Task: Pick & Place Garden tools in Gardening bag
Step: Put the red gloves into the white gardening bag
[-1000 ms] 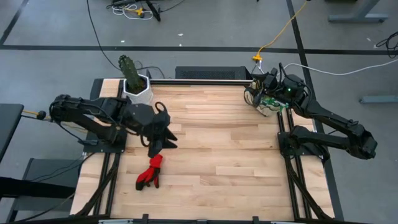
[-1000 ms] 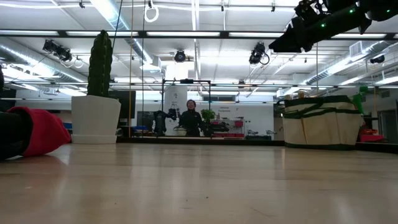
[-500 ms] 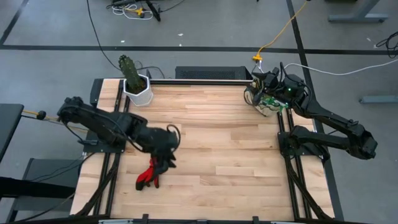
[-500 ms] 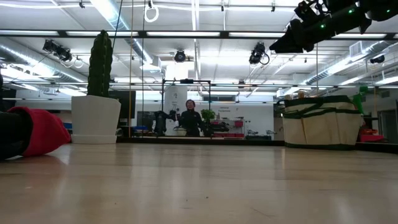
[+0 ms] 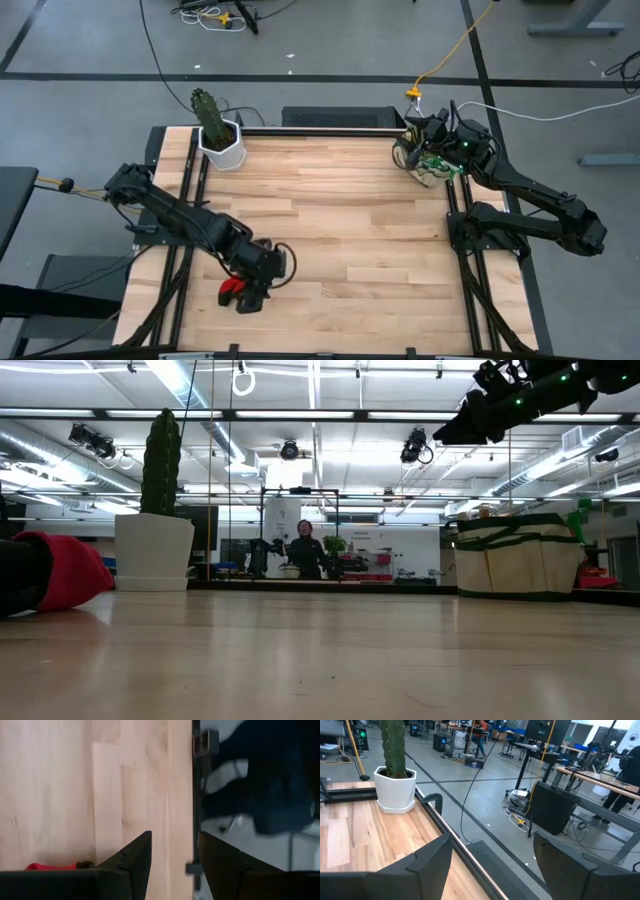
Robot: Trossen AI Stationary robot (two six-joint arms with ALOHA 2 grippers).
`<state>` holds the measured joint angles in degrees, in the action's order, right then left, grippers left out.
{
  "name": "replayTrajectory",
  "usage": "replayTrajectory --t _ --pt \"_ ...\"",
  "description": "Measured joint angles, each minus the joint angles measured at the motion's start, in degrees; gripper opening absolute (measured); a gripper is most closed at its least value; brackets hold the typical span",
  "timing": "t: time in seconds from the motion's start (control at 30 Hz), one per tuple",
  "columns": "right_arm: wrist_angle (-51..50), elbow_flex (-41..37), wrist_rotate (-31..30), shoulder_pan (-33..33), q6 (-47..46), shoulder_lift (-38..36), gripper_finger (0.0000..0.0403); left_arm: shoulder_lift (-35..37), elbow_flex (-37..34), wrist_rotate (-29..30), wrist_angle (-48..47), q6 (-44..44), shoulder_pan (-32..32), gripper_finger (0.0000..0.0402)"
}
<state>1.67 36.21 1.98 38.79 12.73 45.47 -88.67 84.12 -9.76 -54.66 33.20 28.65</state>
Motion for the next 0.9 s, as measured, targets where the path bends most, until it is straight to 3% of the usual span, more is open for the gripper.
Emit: replayTrajectory --t 0.27,0.9 --pt "0.02 0.0 -0.01 0.0 0.0 -0.02 0.0281 -2.03 0.0 -4.02 -5.83 -18.34 3.1 0.0167" --pt "0.0 0.0 0.09 0.0 -0.04 -0.02 0.0281 -2.03 0.0 -2.21 -14.88 -60.21 4.74 0.0167"
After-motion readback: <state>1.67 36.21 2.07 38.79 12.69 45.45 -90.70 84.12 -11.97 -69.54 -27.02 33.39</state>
